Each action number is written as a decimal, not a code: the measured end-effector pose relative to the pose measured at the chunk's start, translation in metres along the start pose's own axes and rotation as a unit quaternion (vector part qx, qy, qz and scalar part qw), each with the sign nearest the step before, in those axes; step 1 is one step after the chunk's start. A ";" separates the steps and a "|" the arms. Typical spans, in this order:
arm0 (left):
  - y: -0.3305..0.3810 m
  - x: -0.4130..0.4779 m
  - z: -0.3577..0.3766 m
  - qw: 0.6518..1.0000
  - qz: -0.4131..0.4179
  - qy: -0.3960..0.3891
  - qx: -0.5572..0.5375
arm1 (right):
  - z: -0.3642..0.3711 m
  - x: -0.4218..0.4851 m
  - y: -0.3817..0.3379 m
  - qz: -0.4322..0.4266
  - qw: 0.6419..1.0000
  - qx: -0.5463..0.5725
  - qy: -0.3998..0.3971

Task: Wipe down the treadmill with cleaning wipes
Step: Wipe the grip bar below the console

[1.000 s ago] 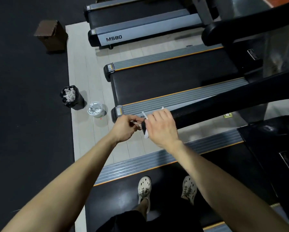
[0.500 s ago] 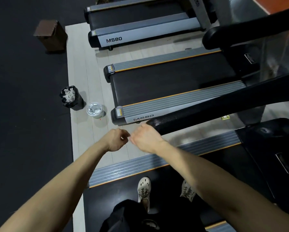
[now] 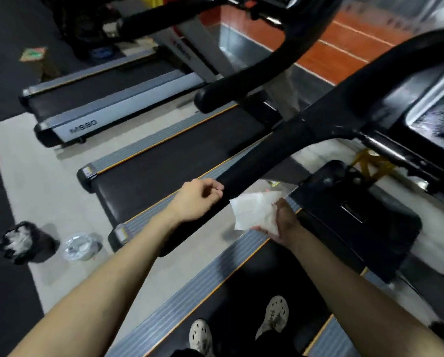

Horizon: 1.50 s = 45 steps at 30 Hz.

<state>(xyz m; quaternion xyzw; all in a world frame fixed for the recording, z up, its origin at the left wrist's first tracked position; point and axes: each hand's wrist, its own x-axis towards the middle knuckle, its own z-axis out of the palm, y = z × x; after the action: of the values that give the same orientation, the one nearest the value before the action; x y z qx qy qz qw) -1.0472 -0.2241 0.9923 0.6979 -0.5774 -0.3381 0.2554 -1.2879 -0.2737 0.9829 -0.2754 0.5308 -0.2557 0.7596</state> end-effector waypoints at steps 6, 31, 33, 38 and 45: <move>0.107 0.078 0.086 0.972 -0.013 -0.202 -0.121 | -0.097 -0.012 -0.059 -0.034 0.992 0.109 0.046; 0.299 0.237 0.235 0.939 0.215 -0.076 0.258 | -0.341 -0.011 -0.161 -0.259 0.817 -0.384 0.343; 0.287 0.252 0.226 0.913 0.219 -0.054 0.339 | -0.337 0.004 -0.175 -0.300 0.800 -0.393 0.341; 0.281 0.291 0.218 0.888 0.217 -0.028 0.406 | -0.317 0.066 -0.227 -0.399 0.696 -0.478 0.358; 0.270 0.342 0.228 0.849 0.239 -0.053 0.469 | -0.309 0.117 -0.186 -0.314 0.571 -0.696 0.301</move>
<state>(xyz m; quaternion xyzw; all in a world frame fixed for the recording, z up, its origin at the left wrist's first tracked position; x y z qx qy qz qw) -1.3572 -0.6057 0.9870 0.5559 -0.8290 0.0081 -0.0598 -1.5628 -0.5322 0.9454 -0.7758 0.6233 -0.0979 0.0015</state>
